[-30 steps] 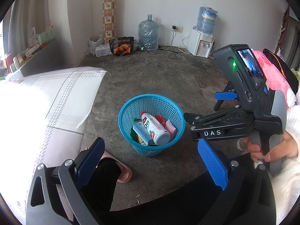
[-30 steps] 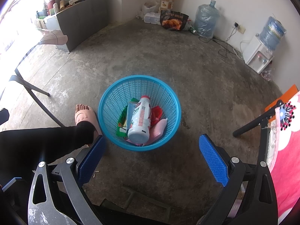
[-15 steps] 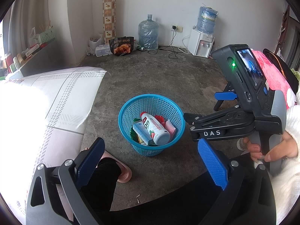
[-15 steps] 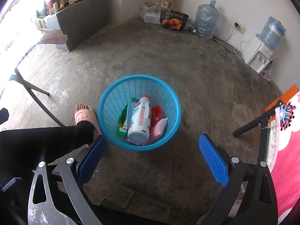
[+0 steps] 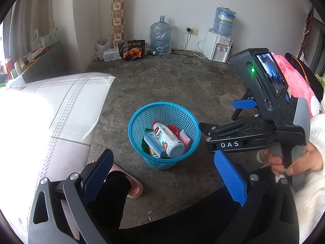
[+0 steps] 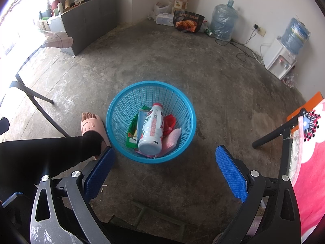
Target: Collect trash
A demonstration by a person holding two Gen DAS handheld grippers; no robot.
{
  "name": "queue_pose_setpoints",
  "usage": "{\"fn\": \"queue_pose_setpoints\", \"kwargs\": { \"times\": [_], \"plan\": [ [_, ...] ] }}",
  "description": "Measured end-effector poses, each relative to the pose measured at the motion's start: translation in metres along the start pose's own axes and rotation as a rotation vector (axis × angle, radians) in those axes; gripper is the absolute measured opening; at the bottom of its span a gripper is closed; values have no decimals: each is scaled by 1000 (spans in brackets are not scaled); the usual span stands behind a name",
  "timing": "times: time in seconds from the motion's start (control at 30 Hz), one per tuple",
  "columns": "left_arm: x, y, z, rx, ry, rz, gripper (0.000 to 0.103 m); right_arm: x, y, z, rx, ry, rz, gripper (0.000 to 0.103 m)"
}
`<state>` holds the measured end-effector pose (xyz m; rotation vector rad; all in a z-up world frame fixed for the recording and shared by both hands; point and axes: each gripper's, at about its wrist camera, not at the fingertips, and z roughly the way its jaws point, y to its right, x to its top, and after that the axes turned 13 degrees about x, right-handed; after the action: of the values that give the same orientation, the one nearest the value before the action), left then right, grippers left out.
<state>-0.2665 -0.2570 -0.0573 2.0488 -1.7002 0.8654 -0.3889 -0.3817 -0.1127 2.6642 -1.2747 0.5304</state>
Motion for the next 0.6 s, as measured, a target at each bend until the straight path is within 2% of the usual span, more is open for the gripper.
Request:
{"fn": "queue_pose_setpoints", "kwargs": {
  "times": [0.6],
  "plan": [
    [-2, 0, 1, 7, 6, 6, 98, -1, -2, 1, -2, -16, -3, 95]
  ]
}}
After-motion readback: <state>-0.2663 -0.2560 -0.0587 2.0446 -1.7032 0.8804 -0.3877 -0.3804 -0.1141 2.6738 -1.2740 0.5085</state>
